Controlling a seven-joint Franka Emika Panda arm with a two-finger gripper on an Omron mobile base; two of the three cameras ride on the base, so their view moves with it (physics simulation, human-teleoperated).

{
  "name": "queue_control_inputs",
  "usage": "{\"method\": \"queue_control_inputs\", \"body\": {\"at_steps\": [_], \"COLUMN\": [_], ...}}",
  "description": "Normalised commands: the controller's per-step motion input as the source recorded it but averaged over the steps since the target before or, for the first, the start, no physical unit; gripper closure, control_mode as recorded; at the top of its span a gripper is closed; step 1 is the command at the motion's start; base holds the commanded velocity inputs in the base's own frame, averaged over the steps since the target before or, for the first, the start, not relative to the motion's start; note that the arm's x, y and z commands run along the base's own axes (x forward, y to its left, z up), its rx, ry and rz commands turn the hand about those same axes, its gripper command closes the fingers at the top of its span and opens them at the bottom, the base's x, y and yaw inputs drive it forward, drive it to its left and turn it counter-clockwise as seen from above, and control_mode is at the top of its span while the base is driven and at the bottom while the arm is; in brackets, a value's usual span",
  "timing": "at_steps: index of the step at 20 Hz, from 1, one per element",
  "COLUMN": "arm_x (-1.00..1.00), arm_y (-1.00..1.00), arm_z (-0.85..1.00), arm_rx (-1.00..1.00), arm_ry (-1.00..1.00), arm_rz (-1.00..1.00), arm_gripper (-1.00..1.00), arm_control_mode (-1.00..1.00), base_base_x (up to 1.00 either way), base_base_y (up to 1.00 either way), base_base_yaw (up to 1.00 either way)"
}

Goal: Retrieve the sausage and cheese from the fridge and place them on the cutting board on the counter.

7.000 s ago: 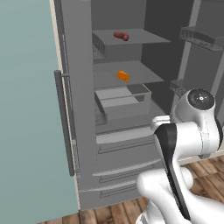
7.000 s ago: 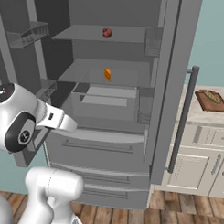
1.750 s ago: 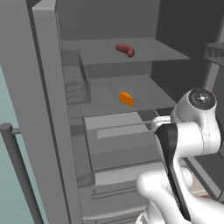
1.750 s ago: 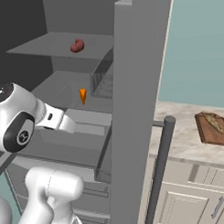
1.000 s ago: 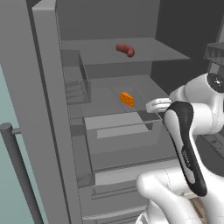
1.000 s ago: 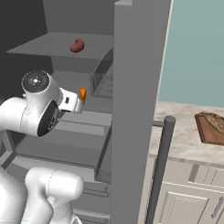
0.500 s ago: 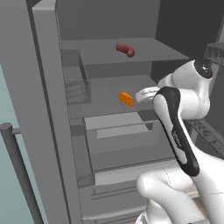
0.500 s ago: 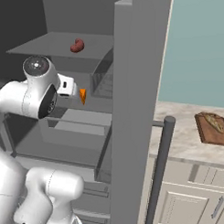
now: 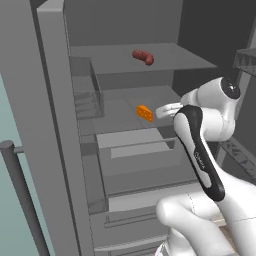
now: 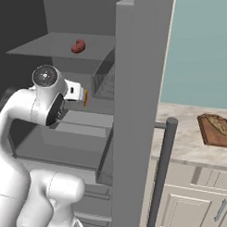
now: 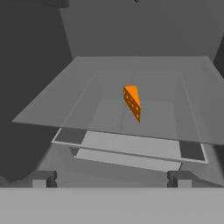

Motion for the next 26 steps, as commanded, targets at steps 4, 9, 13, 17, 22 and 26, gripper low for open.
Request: {"method": "queue_control_inputs", "body": {"at_steps": [4,9,13,17,22,26], "arm_x": [0.59,0.39,0.19,0.24,0.30,0.50], "arm_y": [-0.06,0.00,0.00,0.00,0.00,0.00], "arm_z": [0.00,-0.02,-0.23,-0.32,-0.25,-0.06], "arm_rx": [0.00,0.00,0.00,0.00,0.00,0.00], "arm_ry": [-0.01,0.00,0.00,0.00,0.00,0.00], "arm_rz": [0.00,0.00,0.00,0.00,0.00,0.00], "arm_gripper": [-1.00,-1.00,-1.00,-1.00,-1.00,-1.00], "arm_control_mode": [-1.00,-1.00,-1.00,-1.00,-1.00,-1.00], "base_base_x": [0.00,0.00,0.00,0.00,0.00,0.00], "base_base_y": [0.00,0.00,0.00,0.00,0.00,0.00], "base_base_yaw": [0.00,0.00,0.00,0.00,0.00,0.00]}}
